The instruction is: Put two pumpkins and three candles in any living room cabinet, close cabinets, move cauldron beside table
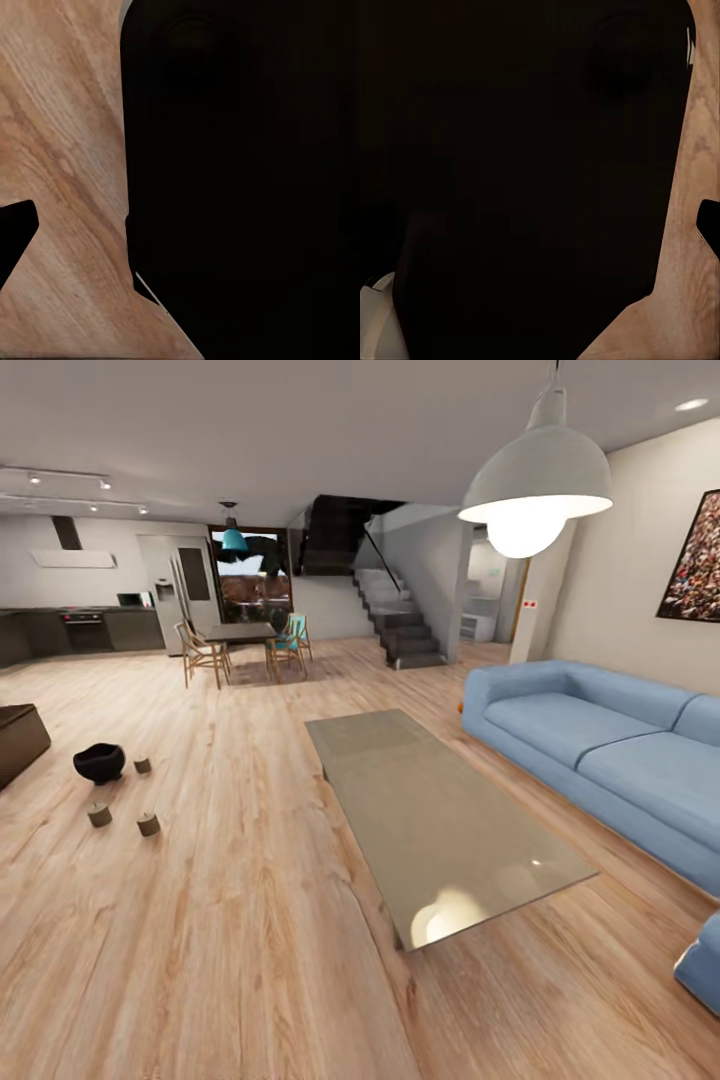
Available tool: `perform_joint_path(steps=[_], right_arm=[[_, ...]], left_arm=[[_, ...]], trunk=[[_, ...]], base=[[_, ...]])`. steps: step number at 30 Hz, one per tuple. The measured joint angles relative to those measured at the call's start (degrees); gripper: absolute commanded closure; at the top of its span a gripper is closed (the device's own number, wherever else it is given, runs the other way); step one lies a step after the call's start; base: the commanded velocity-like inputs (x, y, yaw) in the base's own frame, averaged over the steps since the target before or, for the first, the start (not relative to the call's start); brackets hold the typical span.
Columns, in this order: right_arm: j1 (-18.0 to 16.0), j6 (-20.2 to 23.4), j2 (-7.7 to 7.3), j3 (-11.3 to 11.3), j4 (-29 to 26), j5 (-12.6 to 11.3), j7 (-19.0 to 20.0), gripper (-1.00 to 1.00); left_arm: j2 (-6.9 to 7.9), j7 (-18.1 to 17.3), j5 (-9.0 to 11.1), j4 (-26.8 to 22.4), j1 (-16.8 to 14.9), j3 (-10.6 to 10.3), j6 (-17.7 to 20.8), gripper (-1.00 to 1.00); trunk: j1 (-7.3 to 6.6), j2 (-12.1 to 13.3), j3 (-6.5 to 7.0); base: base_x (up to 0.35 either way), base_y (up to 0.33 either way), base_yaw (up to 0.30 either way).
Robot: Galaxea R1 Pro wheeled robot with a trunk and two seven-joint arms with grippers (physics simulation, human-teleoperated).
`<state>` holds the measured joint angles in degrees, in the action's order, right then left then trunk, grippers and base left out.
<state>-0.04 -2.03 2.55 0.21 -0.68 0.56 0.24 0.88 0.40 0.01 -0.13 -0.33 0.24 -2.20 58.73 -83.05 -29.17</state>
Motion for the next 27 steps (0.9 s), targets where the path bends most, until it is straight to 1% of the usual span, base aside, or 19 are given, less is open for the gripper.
perform_joint_path(steps=[27], right_arm=[[0.0,-0.01,0.0,0.0,0.06,0.0,0.0,-1.0]], left_arm=[[0.0,0.0,0.0,0.0,0.01,0.01,0.0,-1.0]], trunk=[[0.0,0.0,-0.77]], base=[[0.0,0.0,0.288]])
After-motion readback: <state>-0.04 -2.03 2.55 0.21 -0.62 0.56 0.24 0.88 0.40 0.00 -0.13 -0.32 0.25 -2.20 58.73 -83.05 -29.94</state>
